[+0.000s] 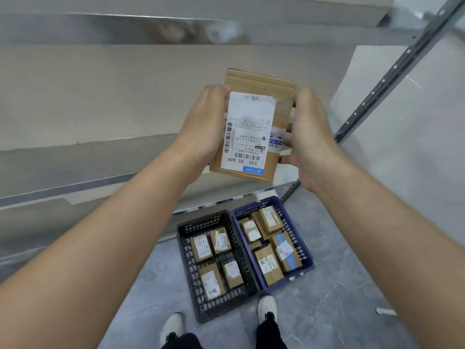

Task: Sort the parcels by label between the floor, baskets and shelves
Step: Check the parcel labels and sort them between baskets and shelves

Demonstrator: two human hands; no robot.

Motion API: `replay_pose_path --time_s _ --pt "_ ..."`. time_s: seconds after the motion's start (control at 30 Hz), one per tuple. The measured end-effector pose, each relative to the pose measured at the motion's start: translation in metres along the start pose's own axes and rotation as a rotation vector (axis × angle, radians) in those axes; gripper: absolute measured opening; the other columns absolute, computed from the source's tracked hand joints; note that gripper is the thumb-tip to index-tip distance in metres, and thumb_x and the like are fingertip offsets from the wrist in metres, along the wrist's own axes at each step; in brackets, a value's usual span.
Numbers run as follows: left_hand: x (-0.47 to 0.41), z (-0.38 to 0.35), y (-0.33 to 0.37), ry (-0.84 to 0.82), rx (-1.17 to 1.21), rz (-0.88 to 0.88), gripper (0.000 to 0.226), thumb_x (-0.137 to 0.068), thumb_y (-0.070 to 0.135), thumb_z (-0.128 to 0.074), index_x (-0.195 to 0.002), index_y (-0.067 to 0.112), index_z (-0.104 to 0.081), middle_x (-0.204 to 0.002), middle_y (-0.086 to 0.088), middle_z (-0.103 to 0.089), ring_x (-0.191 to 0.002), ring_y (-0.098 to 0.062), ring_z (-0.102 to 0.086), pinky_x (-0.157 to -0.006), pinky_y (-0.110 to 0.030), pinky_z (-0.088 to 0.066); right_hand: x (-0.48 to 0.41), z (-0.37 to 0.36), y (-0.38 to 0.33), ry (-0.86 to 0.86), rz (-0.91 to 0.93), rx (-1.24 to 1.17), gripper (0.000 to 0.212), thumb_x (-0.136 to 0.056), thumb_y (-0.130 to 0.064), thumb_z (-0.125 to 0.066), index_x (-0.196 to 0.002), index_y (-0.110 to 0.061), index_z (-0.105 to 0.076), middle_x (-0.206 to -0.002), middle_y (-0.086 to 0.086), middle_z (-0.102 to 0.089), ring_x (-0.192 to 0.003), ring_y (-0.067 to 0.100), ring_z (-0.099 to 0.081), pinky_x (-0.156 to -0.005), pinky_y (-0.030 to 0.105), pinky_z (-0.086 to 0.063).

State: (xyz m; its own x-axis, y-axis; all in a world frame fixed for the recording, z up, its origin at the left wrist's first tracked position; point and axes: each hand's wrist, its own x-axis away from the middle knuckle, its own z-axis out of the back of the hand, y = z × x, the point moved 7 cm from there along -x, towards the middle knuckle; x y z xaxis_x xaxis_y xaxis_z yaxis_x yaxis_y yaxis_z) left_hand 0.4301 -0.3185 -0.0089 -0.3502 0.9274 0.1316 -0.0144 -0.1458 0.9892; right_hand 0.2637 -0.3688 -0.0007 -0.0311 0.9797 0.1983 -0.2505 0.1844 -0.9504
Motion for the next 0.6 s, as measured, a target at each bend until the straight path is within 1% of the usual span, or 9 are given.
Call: replay_pose_path --time_s 0.03,0.1,0.13,0.2,0.33,0.43,0.5,0.57,0.6 --pt "-0.003 -0.006 -0.009 0.033 -0.017 0.011 0.045 -0.100 0.049 -0.026 -0.112 0.029 -0.065 -0.109 -0.001 -0.069 -0.093 -0.014 -0.069 -0.075 -0.033 -0.055 -0.012 0.001 0.009 -0.039 -0.004 0.003 0.048 -0.102 -0.052 -0.033 -0.130 -0.022 -0.058 -0.116 0.009 -0.081 -0.094 0.024 -0.080 -0.085 0.048 -0.064" --pt "-0.006 -0.018 -0.028 0.102 -0.032 0.046 0.044 -0.100 0.049 -0.026 -0.111 0.032 -0.065 -0.117 -0.002 -0.066 -0.098 -0.016 -0.068 -0.076 -0.035 -0.053 -0.032 0.001 0.028 -0.131 -0.020 0.008 0.042 -0.107 -0.047 -0.032 -0.129 -0.021 -0.057 -0.118 0.009 -0.080 -0.088 0.019 -0.078 -0.077 0.041 -0.062" --pt "-0.006 -0.025 -0.037 0.136 -0.038 0.064 0.044 -0.100 0.048 -0.026 -0.113 0.032 -0.064 -0.119 -0.003 -0.066 -0.098 -0.016 -0.068 -0.075 -0.034 -0.053 -0.041 0.001 0.038 -0.175 -0.035 0.012 0.042 -0.107 -0.048 -0.032 -0.128 -0.021 -0.057 -0.118 0.009 -0.080 -0.088 0.018 -0.078 -0.077 0.040 -0.063" --pt "-0.006 -0.040 -0.054 0.199 -0.054 0.095 0.043 -0.101 0.048 -0.027 -0.114 0.033 -0.064 -0.119 -0.002 -0.066 -0.097 -0.015 -0.068 -0.076 -0.032 -0.052 -0.057 0.005 0.059 -0.237 -0.059 0.018 0.050 -0.097 -0.055 -0.034 -0.124 -0.021 -0.060 -0.118 0.008 -0.080 -0.099 0.022 -0.078 -0.091 0.048 -0.064" --pt "-0.007 -0.055 -0.092 0.334 -0.026 0.206 0.039 -0.105 0.044 -0.026 -0.109 0.038 -0.065 -0.091 0.009 -0.074 -0.074 -0.004 -0.071 -0.064 -0.026 -0.056 -0.082 0.005 0.101 -0.324 -0.096 0.045 0.061 -0.083 -0.061 -0.034 -0.121 -0.022 -0.064 -0.115 0.006 -0.080 -0.110 0.029 -0.076 -0.101 0.060 -0.059" --pt "-0.013 -0.061 -0.120 0.353 -0.036 0.265 0.043 -0.106 0.041 -0.024 -0.092 0.041 -0.065 -0.073 0.012 -0.075 -0.067 -0.005 -0.072 -0.067 -0.030 -0.057 -0.097 -0.001 0.134 -0.372 -0.132 0.061 0.063 -0.079 -0.062 -0.036 -0.118 -0.022 -0.066 -0.118 0.009 -0.079 -0.114 0.034 -0.074 -0.104 0.064 -0.056" --pt "-0.020 -0.067 -0.140 0.330 -0.035 0.297 0.057 -0.106 0.039 -0.024 -0.073 0.043 -0.070 -0.067 0.013 -0.074 -0.064 -0.005 -0.071 -0.066 -0.028 -0.058 -0.106 -0.005 0.155 -0.389 -0.148 0.061 0.062 -0.080 -0.059 -0.038 -0.120 -0.019 -0.064 -0.120 0.013 -0.078 -0.115 0.037 -0.073 -0.104 0.065 -0.057" --pt "-0.030 -0.069 -0.168 0.320 -0.029 0.337 0.063 -0.106 0.039 -0.024 -0.065 0.049 -0.072 -0.067 0.011 -0.074 -0.071 -0.011 -0.072 -0.078 -0.032 -0.058 -0.118 -0.012 0.180 -0.407 -0.157 0.064 0.054 -0.087 -0.055 -0.039 -0.121 -0.020 -0.062 -0.117 0.012 -0.080 -0.112 0.034 -0.075 -0.103 0.063 -0.059" --pt "-0.036 -0.068 -0.183 0.329 -0.011 0.350 0.058 -0.105 0.041 -0.025 -0.073 0.050 -0.072 -0.070 0.010 -0.074 -0.079 -0.015 -0.073 -0.086 -0.038 -0.057 -0.126 -0.016 0.193 -0.416 -0.156 0.070 0.050 -0.090 -0.053 -0.038 -0.121 -0.021 -0.061 -0.114 0.009 -0.081 -0.110 0.031 -0.076 -0.102 0.061 -0.060"
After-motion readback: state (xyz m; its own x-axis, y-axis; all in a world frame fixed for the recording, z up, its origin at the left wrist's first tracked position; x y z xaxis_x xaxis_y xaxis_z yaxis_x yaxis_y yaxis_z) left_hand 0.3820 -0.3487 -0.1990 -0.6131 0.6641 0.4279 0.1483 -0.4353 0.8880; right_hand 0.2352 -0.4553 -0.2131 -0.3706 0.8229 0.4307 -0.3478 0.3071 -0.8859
